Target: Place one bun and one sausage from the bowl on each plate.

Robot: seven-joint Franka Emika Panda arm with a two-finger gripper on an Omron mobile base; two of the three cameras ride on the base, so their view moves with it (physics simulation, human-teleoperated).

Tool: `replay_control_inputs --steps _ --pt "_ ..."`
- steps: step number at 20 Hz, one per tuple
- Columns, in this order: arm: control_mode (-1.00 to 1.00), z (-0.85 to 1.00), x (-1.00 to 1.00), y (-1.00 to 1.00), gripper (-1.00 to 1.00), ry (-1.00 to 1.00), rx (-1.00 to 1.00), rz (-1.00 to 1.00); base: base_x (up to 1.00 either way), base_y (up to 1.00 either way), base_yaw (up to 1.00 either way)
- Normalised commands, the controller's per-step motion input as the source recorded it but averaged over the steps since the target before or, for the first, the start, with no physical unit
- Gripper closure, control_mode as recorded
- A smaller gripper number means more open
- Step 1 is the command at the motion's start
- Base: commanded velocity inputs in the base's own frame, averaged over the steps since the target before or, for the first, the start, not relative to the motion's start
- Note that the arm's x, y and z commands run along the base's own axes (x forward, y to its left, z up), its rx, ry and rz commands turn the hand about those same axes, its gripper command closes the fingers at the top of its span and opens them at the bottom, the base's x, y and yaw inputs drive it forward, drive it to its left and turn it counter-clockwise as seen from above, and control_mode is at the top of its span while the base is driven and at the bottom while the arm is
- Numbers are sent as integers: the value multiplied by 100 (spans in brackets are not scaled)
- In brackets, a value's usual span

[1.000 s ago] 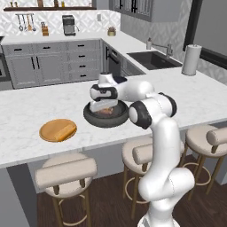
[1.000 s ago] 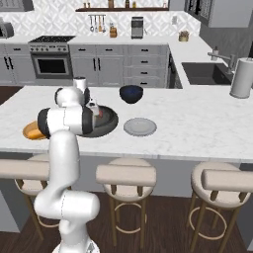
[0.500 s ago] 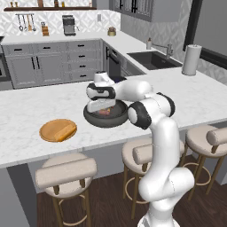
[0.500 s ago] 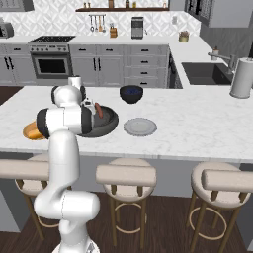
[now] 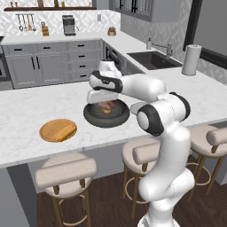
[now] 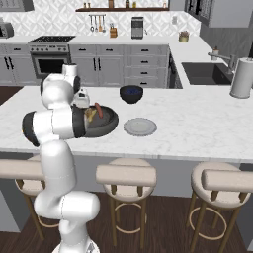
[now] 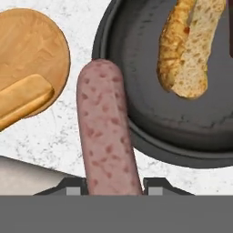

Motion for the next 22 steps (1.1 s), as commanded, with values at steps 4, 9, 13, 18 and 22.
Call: replay_control_inputs --steps 4,9,13,18,22 --pt "-100 28 -55 86 100 -9 5 -4 0 0 0" --pt "-100 0 -4 100 100 -7 2 -29 0 0 0" --pt "-100 0 3 87 100 -2 6 -32 0 0 0" --pt "-100 0 5 84 100 -5 7 -31 0 0 0" --pt "-100 -8 0 77 100 -6 14 -35 0 0 0"
